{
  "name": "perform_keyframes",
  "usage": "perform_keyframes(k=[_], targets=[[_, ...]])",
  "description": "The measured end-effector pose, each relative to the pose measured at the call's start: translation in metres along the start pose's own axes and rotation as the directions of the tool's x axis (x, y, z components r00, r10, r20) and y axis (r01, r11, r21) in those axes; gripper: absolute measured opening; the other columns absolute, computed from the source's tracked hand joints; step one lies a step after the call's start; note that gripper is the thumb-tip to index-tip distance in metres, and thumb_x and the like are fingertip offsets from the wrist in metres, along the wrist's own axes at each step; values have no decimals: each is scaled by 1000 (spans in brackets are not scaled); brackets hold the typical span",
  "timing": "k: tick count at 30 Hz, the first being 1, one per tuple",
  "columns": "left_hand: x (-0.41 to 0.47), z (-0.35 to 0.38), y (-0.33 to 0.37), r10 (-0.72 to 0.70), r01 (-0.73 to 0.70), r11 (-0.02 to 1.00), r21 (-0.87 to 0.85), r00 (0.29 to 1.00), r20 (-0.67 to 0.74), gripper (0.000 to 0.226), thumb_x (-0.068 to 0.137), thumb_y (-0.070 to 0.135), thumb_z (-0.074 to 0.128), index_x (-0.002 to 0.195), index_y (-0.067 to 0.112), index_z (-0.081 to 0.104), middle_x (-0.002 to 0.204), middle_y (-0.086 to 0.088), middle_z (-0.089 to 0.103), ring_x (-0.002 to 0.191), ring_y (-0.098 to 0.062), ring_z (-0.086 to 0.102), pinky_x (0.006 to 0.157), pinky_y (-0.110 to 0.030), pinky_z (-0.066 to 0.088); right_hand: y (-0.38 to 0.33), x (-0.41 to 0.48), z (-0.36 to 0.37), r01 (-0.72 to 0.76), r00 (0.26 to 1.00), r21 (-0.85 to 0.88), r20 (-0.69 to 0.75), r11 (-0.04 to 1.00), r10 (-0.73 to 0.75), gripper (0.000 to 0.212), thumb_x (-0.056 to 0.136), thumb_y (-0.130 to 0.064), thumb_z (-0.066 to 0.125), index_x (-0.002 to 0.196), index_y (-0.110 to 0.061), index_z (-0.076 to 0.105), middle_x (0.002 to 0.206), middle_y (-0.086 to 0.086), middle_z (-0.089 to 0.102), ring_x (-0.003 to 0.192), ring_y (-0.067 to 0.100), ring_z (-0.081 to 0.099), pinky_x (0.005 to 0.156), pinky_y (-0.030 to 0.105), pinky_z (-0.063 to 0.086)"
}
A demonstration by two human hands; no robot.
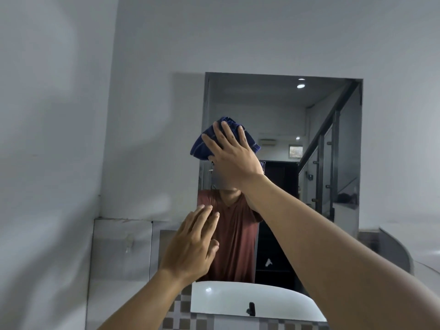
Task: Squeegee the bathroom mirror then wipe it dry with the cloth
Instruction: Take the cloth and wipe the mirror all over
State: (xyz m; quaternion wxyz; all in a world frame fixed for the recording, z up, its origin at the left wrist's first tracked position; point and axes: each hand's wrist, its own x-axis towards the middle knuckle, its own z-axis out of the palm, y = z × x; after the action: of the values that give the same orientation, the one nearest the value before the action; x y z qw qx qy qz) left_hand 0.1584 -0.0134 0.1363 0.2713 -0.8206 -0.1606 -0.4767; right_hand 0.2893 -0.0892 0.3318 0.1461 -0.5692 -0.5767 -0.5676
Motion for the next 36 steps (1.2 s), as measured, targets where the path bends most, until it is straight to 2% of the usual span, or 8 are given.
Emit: perform_keyframes(k=[8,11,15,19,22,29,32,36], targets=[[-4,5,1,-17,18,999,-29,999,48,84,84,35,77,152,5,38,156,-18,42,144,-34,41,109,-47,47,-1,-73,13,36,999,-3,21,999,-36,62,101,-20,50,157,-20,23,166,13,17,155,30,3,122,58,11],[-3,3,1,-16,18,999,-33,998,63,86,83,35,77,154,7,37,155,-19,44,143,-34,43,111,-49,45,9,-94,10,31,999,-6,45,999,-31,56,104,-26,42,157,-20,24,166,13,15,155,30,2,123,57,10],[0,-3,-1,-3,3,1000,1,997,71,75,85,35,73,149,9,45,148,-17,51,139,-33,47,113,-50,43,27,-104,4,3,998,-33,59,999,-1,55,104,-34,37,157,-20,26,166,14,18,155,31,5,123,56,11],[15,-14,-3,16,-16,1000,-18,1000,4,49,96,41,51,133,10,58,136,-13,58,128,-31,53,109,-46,43,44,-106,0,-81,996,-30,40,996,82,58,104,-35,42,157,-20,24,166,13,17,155,29,4,123,55,11],[46,-32,-3,-13,10,999,-50,998,-63,44,95,39,55,128,11,58,136,-12,55,124,-31,53,104,-44,45,57,-108,-2,-150,989,-10,16,989,150,61,103,-32,48,157,-20,23,166,15,16,154,31,5,123,56,11],[126,-68,-16,32,-33,999,18,999,41,94,79,51,73,155,12,33,160,-18,28,147,-37,27,119,-49,29,90,-125,-12,-341,940,15,-17,940,341,58,102,-36,30,156,-16,28,164,19,20,153,36,11,123,56,11],[138,-68,-20,38,-46,997,56,990,134,103,78,59,72,158,16,24,164,-17,18,151,-37,17,122,-52,26,106,-135,-13,-402,915,31,-35,915,403,55,105,-33,34,157,-17,25,165,18,17,154,34,7,124,55,7],[139,-68,-21,39,-47,997,58,991,130,103,76,59,74,157,16,27,163,-17,20,150,-39,19,119,-54,30,121,-148,-14,-468,881,47,-47,882,470,55,106,-34,31,158,-19,21,166,16,13,154,33,4,124,54,5]])
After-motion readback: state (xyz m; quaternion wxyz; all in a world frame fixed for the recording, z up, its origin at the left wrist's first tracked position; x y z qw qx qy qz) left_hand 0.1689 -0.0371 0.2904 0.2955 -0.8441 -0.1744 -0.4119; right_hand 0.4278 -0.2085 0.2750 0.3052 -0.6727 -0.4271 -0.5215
